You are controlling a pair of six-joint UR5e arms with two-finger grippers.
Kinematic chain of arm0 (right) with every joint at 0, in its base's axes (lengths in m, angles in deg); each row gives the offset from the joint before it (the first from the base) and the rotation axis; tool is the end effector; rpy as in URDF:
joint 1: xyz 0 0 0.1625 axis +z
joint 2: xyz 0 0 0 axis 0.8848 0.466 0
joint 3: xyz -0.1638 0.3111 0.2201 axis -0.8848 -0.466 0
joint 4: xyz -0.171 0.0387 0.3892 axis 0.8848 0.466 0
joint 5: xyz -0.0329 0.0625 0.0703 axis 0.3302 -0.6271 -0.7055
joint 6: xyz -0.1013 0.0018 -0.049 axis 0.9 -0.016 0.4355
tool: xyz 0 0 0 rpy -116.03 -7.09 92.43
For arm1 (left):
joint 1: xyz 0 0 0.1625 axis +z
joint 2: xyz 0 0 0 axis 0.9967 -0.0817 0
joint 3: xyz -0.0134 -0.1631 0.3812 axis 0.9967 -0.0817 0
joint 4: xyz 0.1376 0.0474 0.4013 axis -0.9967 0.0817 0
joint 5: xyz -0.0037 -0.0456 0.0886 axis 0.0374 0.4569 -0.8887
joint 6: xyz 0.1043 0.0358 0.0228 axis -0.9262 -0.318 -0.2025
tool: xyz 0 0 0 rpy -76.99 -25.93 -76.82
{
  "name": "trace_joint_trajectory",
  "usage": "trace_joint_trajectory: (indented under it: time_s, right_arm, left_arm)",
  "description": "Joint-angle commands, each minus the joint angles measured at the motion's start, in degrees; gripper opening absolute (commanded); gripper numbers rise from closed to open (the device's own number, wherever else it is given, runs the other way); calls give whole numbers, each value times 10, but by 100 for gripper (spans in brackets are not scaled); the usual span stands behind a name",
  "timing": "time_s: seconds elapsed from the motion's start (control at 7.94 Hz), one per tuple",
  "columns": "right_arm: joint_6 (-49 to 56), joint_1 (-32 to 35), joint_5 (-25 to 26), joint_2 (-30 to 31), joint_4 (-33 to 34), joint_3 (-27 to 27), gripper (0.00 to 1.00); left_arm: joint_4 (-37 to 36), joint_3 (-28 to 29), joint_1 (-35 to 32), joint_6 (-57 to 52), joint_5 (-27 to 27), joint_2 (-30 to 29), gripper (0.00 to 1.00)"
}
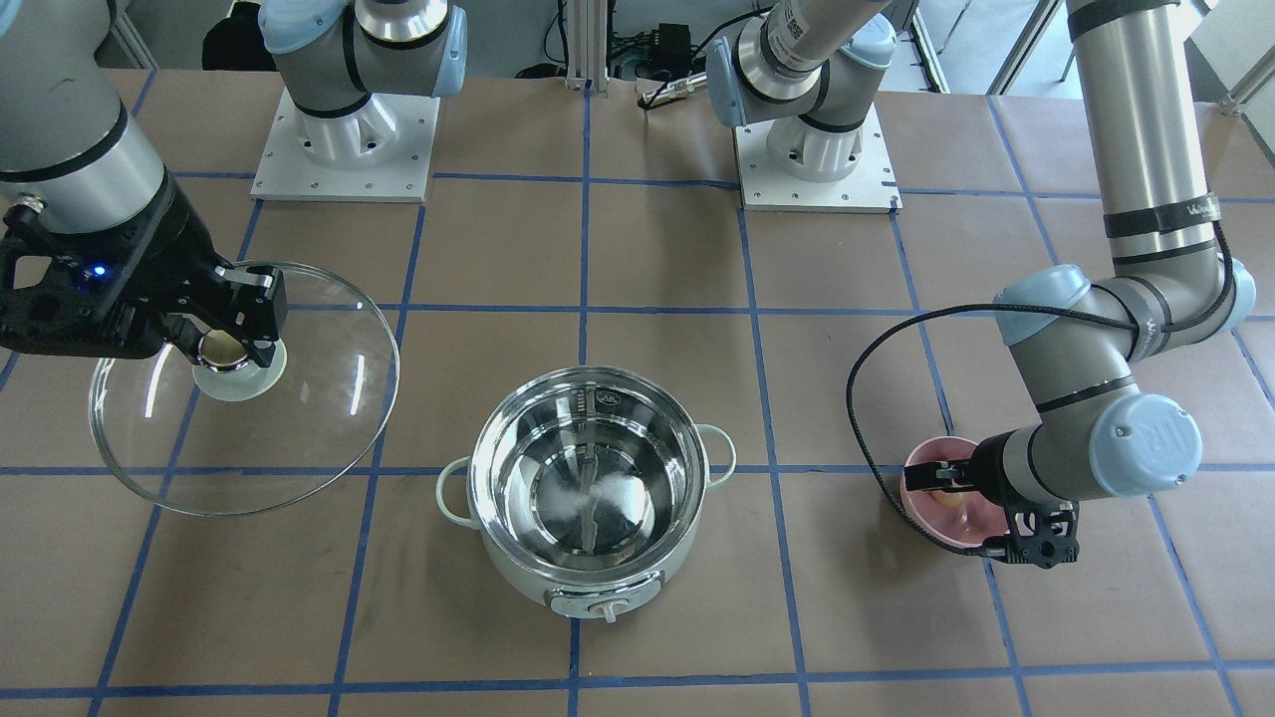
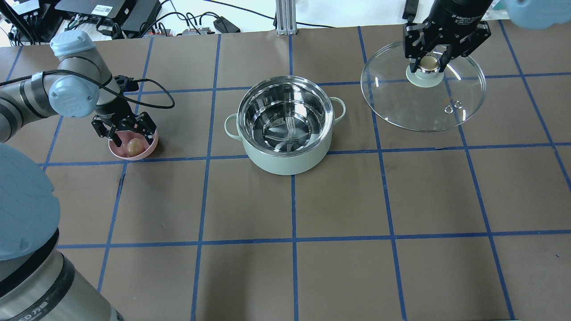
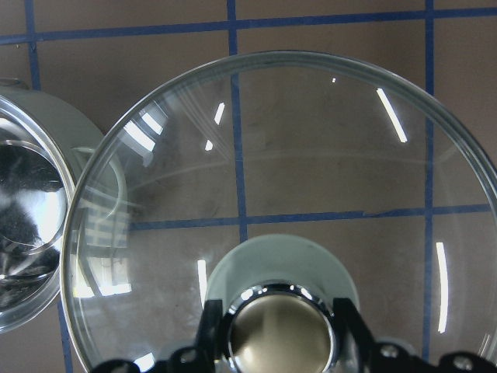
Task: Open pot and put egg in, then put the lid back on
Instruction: 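Close the left gripper on the egg in the pink bowl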
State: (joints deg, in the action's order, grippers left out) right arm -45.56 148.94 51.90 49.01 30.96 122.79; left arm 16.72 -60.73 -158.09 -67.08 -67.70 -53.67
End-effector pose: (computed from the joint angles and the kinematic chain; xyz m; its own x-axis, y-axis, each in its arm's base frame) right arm 0.1005 -0.5803 0.4627 -0.9990 0.0447 -0.0027 0.0448 0.9984 -0.0358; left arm 0.0640 -0.6307 0.1682 -0.9998 -0.0179 0.0010 -0.0171 0.9686 0.2481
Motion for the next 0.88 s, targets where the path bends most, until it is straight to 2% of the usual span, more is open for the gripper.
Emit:
trace_joint_trajectory:
  time_s: [0.0,0.13,0.25,0.63,0.76]
  right_arm:
    - [-13,-1,1,1,1,6,0]
    - [-15,-1,0,1,3,7,0]
    - [-15,-1,1,2,3,8,0]
    - [-28,-1,0,2,2,9,0]
    - [-28,-1,3,2,0,9,0]
  left_arm:
    - [0,1,0,-5,0,-3,87]
    - [0,1,0,-14,0,-4,72]
    - [0,0,0,-31,1,-4,43]
    - [0,0,0,-34,3,-8,17]
    - [0,0,0,-34,3,-7,16]
